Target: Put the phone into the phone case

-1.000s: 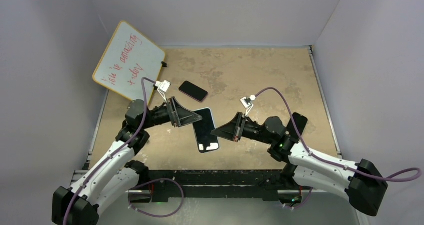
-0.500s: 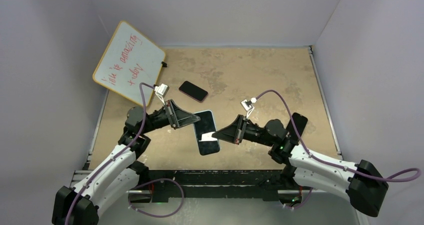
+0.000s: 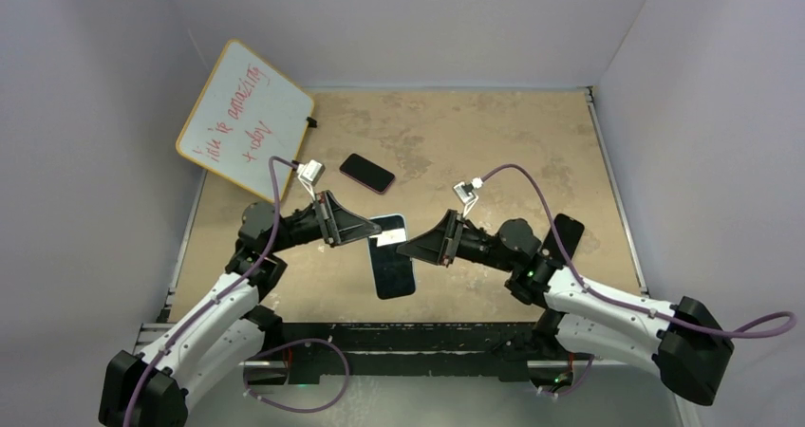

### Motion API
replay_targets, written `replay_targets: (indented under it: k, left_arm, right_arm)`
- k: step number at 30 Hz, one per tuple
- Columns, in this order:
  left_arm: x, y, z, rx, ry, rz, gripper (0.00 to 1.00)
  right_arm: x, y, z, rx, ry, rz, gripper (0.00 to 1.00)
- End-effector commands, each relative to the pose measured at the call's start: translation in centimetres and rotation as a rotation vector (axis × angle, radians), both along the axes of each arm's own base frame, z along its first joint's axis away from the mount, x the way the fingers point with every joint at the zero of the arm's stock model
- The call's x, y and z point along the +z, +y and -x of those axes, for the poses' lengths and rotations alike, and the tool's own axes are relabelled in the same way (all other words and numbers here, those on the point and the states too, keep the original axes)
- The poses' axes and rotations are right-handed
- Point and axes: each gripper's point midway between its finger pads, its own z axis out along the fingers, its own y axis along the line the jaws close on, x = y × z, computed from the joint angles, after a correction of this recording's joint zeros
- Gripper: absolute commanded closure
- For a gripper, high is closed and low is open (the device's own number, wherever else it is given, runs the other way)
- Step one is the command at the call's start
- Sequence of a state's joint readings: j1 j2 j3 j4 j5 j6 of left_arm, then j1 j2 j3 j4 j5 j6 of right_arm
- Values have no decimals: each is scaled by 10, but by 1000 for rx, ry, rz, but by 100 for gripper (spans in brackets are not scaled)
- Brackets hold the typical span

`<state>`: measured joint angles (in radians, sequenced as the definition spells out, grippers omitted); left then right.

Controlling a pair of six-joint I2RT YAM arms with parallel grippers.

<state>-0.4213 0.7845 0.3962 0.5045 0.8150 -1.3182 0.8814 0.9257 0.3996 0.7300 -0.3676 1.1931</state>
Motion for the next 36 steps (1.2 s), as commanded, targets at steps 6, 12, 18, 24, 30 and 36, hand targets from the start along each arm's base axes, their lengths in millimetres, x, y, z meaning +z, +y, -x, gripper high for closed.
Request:
replay_targets:
  k: [6,12,18,24,30,36]
  left_arm:
    - [25,-2,7,-49,-59,49,98]
    - [18,-1,7,-41,-46,16,43]
    - [5,0,9,-41,-11,-17,33]
    - [-14,0,10,-41,35,-21,30]
    - [-18,-1,16,-59,73,18,32]
    - [-19,-5,20,-89,91,30,36]
  right_arm:
    - [18,12,-10,2,-32,-13,89]
    - [33,0,-24,-114,9,-112,100]
    - [46,-12,-38,-228,8,-145,100]
    - [47,-23,-50,-317,31,-182,100]
    - [44,-28,-53,-348,38,-197,100]
    - [37,-30,-58,-373,59,-202,100]
